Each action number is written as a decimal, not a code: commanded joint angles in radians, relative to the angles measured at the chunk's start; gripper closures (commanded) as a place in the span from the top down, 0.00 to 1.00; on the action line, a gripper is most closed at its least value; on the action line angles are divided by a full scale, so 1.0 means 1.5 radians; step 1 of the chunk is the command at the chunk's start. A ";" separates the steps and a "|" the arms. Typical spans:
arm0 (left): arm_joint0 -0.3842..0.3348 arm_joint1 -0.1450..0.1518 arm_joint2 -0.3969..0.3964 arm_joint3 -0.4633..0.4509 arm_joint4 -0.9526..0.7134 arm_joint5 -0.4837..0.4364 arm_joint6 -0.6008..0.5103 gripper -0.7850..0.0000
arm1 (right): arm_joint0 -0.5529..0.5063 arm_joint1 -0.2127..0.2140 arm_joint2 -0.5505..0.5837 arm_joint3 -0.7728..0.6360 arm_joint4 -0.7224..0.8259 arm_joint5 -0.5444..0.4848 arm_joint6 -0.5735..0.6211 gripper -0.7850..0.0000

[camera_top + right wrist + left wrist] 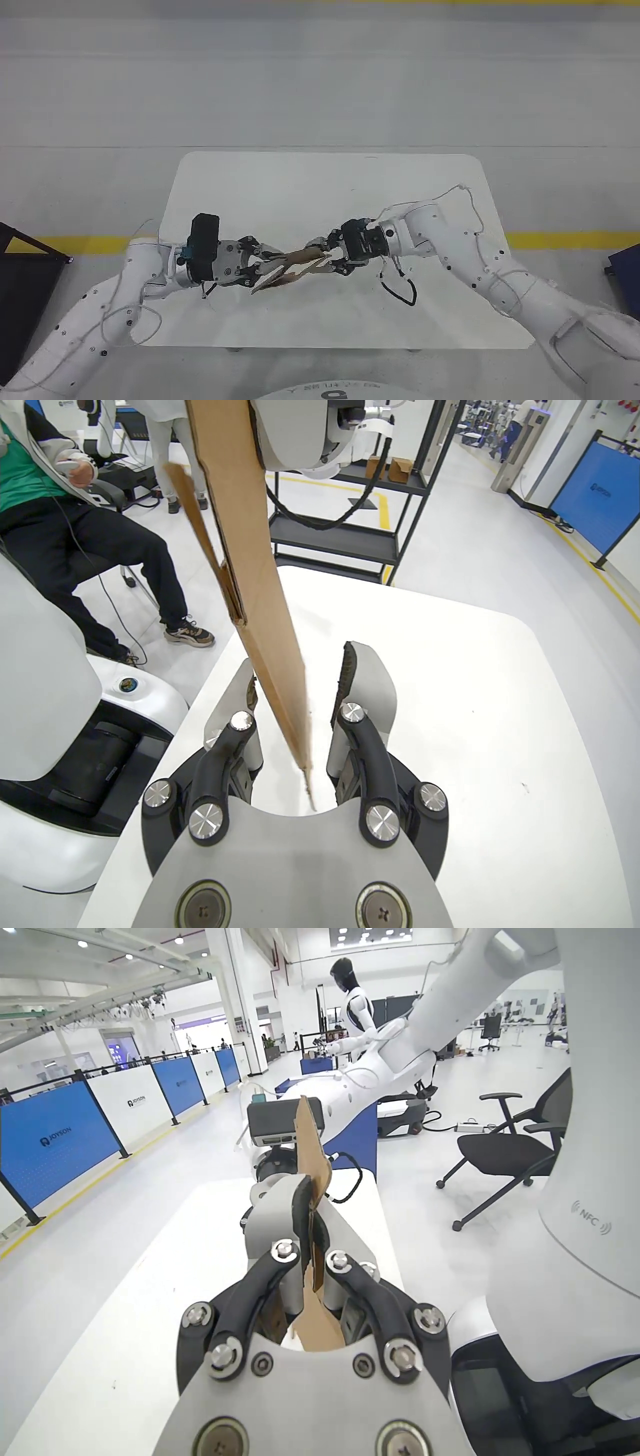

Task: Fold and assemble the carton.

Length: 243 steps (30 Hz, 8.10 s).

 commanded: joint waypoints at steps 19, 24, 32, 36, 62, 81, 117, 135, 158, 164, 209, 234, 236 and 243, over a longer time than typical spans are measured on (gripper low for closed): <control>0.064 0.028 -0.104 0.012 -0.005 0.020 0.089 1.00 | 0.183 0.059 -0.225 0.050 0.099 0.000 -0.262 0.00; 0.139 0.039 -0.168 0.045 0.020 0.028 0.185 1.00 | 0.140 0.084 -0.149 0.019 0.264 0.000 -0.263 0.00; 0.156 0.039 -0.167 0.057 0.015 0.038 0.195 1.00 | 0.053 0.099 -0.041 -0.010 0.367 0.000 -0.262 0.00; 0.156 0.039 -0.167 0.057 0.015 0.038 0.195 1.00 | 0.053 0.099 -0.041 -0.010 0.367 0.000 -0.262 0.00; 0.156 0.039 -0.167 0.057 0.015 0.038 0.195 1.00 | 0.076 0.081 -0.042 0.014 0.651 0.012 0.000 0.00; 0.155 0.028 -0.176 0.016 -0.068 0.121 0.077 1.00 | 0.064 0.076 -0.028 -0.004 0.661 0.065 0.095 0.00; 0.199 0.005 -0.202 -0.043 0.069 0.257 0.051 1.00 | 0.039 0.063 -0.008 -0.037 1.556 0.278 0.806 0.00; 0.214 0.002 -0.222 -0.051 0.084 0.242 0.052 1.00 | 0.068 0.031 0.029 0.088 1.837 0.586 1.117 0.00; 0.214 0.002 -0.222 -0.051 0.084 0.242 0.052 1.00 | 0.080 0.023 -0.027 0.048 2.154 1.106 1.059 0.00; 0.214 0.002 -0.222 -0.051 0.084 0.242 0.052 1.00 | 0.092 0.027 -0.011 0.087 2.073 1.053 1.111 0.00; 0.214 0.002 -0.222 -0.051 0.084 0.242 0.052 1.00 | -0.099 0.091 0.160 -0.182 1.018 0.406 0.726 0.00; 0.078 0.028 -0.127 0.069 -0.289 0.000 -0.363 1.00 | -0.134 0.073 0.126 -0.281 0.598 0.413 0.663 0.00; 0.064 0.028 -0.113 0.074 -0.306 0.000 -0.377 1.00 | -0.138 0.072 0.128 -0.284 0.591 0.409 0.663 0.00; 0.019 0.028 -0.049 0.071 -0.327 0.000 -0.395 0.91 | -0.152 0.071 0.137 -0.291 0.584 0.376 0.680 0.00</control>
